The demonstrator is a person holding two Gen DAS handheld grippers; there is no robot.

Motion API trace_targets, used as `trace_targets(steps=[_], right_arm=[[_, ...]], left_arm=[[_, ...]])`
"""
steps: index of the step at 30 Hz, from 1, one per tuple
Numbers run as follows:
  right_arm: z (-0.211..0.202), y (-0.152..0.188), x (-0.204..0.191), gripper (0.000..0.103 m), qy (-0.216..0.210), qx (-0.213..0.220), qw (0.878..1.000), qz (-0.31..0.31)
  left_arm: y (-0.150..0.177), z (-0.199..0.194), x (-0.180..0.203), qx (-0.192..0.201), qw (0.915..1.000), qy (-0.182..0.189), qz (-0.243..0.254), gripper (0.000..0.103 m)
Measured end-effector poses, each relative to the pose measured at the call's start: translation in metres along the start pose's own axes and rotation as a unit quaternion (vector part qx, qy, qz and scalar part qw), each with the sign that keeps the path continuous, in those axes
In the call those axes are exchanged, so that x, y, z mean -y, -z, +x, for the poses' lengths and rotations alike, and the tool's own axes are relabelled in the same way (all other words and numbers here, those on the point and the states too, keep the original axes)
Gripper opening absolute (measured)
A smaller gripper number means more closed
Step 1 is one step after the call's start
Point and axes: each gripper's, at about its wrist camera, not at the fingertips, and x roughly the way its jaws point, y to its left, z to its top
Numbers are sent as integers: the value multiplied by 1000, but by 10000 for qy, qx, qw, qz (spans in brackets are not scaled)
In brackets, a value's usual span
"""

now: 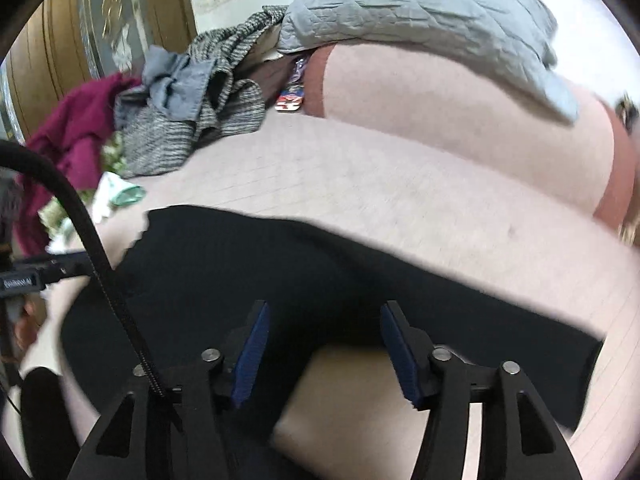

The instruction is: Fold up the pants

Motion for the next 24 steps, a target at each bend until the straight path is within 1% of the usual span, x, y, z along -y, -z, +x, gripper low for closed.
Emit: trace_targets(steps=[1,5,7,9,13,17,19,21,22,23,24], right_arm=[[7,-7,5,61,22,-24,9999,-119],[33,-21,17,62,111,-181,9988,-432],[43,-24,20,62,69,-222,9981,-570],[51,-28,23,62,46,-234,9972,-707],[64,-34,32,62,14,-272,9959,-862],[80,-40,35,66,-94,-406,9937,-1045],[86,-41,34,66,-184,-492,9917,-1171],[94,-41,33,66,-255,-625,9896,-1269],[99,-41,33,66,-209,-711,9885,-1315],[104,-40,32,58,-105,-795,9874,-1367],[107,-38,30,35,-48,-840,9865,-1407]], left_arm=[[-11,9,2,13,9998,-83,190,64],[-37,36,5,-38,9961,-189,865,64],[-46,46,3,-91,9934,-195,1131,64],[-53,57,0,-185,9913,-163,1294,64],[-63,77,-2,-313,9868,-250,1572,64],[-68,98,-1,-455,9798,-301,1923,64],[-66,109,1,-622,9750,-186,2124,64],[-66,109,4,-497,9723,-160,2280,64],[-66,110,6,-467,9708,-168,2346,64],[-67,112,8,-437,9704,-193,2366,64],[-68,113,9,-430,9716,-181,2320,57]])
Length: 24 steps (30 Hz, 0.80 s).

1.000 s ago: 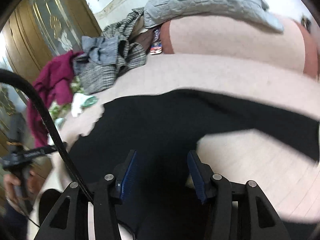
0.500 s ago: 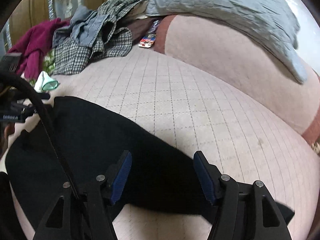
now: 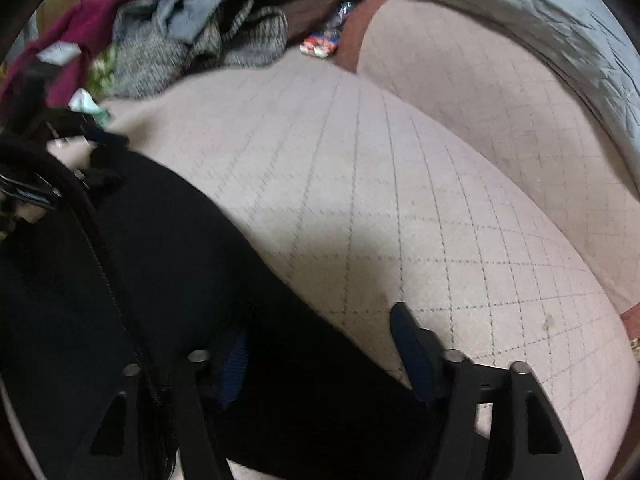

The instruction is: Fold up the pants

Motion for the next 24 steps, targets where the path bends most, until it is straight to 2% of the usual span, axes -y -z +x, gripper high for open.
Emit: trace_targets(steps=[1,2,3,7,9,13,15,17,19,24], right_arm=[[-1,0,-2,25,-83,50,10000,1],[-4,1,-6,14,-56,102,9999,-7],[-7,1,-10,8,43,132,9999,-68],[-40,7,-22,5,390,372,9980,-335],[-67,11,-23,5,484,559,9968,-308],[-133,28,-37,5,617,996,9924,-369],[-165,45,-53,5,672,1146,9901,-449],[-184,63,-68,5,670,1202,9892,-500],[-199,91,-88,5,495,1147,9912,-434],[-190,155,-136,5,149,676,9971,-311]], left_arm=[[-1,0,1,19,10000,81,-27,37],[-4,-2,5,65,10000,40,-7,27],[-5,-6,9,151,9998,-148,67,6],[-3,-38,17,579,9982,-157,23,6],[3,-64,16,867,9962,-33,-96,6],[29,-125,27,1413,9895,230,-195,6],[47,-148,38,1560,9869,363,-167,6],[69,-161,51,1556,9864,495,-190,6],[91,-168,61,1424,9877,605,-235,6],[145,-161,79,795,9907,838,-718,5]])
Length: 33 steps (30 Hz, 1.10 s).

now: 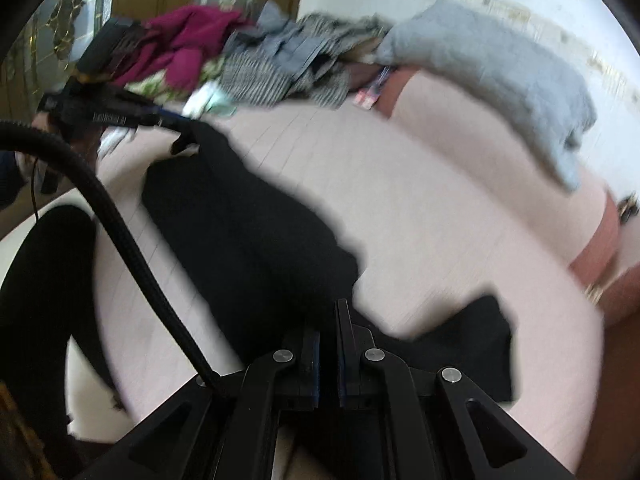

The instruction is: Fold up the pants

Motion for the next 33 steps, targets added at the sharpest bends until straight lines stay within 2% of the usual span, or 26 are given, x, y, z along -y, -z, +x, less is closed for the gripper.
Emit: trace_targets(steps=[3,6,10,12,15,17,18,19,21,22,23,24,26,28,31,33], right_arm=[[10,24,-11,5,-193,-209,9987,421],[12,27,-8,5,-313,-237,9957,841],[-7,24,-6,5,-423,-134,9946,939],[-11,26,-6,5,-494,-192,9939,970],[-5,38,-12,5,-592,-418,9928,954],[4,46,-14,5,-615,-578,9912,1024],[7,48,-15,5,-576,-534,9913,1053],[8,47,-16,6,-592,-518,9912,1067],[6,41,-19,13,-532,-546,9921,995],[2,37,-21,14,-499,-507,9931,930],[-5,33,-24,21,-512,-397,9940,880],[-9,30,-26,36,-573,-278,9941,873],[-16,18,-30,54,-758,135,9923,966],[-15,3,-42,54,-885,539,9905,902],[11,-26,-68,54,-905,692,9921,525],[35,-43,-88,54,-921,763,9925,257]], left_arm=[[24,7,-1,-242,9993,-65,-295,5],[35,-5,-3,-92,9980,-6,-624,5],[33,-19,-1,51,9978,-28,-667,5],[30,-21,-1,60,9973,18,-734,5],[28,-21,-11,73,9940,70,-1093,7],[27,-18,-22,53,9897,57,-1431,13],[26,-17,-28,41,9875,60,-1573,23],[27,-18,-33,39,9855,37,-1693,38],[29,-22,-41,168,9811,-38,-1927,52],[29,-26,-46,289,9787,-12,-2032,53],[28,-28,-50,343,9773,17,-2092,53],[27,-29,-53,381,9757,42,-2156,55],[23,-27,-60,452,9715,123,-2323,59],[17,-16,-63,367,9698,202,-2403,63],[9,2,-60,207,9701,271,-2404,63],[5,8,-58,263,9706,290,-2374,63]])
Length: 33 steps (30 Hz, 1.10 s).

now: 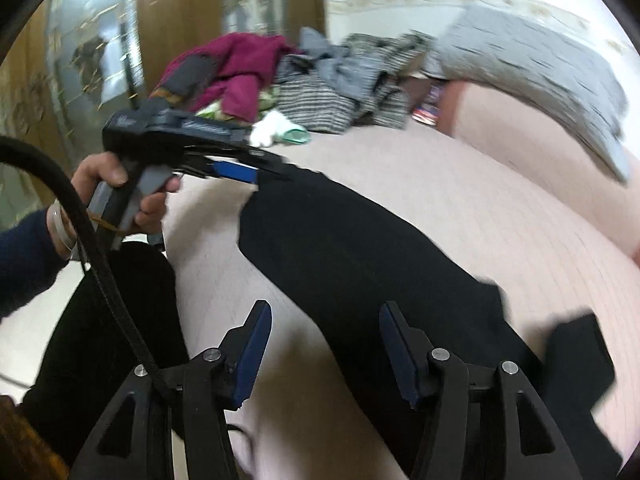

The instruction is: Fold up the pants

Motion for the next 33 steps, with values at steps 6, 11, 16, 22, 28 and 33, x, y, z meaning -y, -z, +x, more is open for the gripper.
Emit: trace_targets(steps=[6,11,16,22,28,33], right_arm=[[50,-20,-7,6,165,-153,9997,-20],[17,-26,-4,5,-277,208,9988,343],[53,-13,-18,6,-300,-339,9989,157],[53,-14,0,13,-745,-577,9936,624],[40,-28,-1,46,-675,-50,9962,549],[68,-23,4,46,-565,-221,9957,706]], left_arm=[[-1,-11,12,296,9991,-28,299,13],[11,-50,12,740,9966,-81,364,13],[26,-17,-14,-47,9984,-537,-150,13],[35,-46,-32,160,9960,-354,-805,70],[49,-35,-31,-134,9910,-34,-1334,70],[52,-9,-19,-195,9880,-160,-1526,70]])
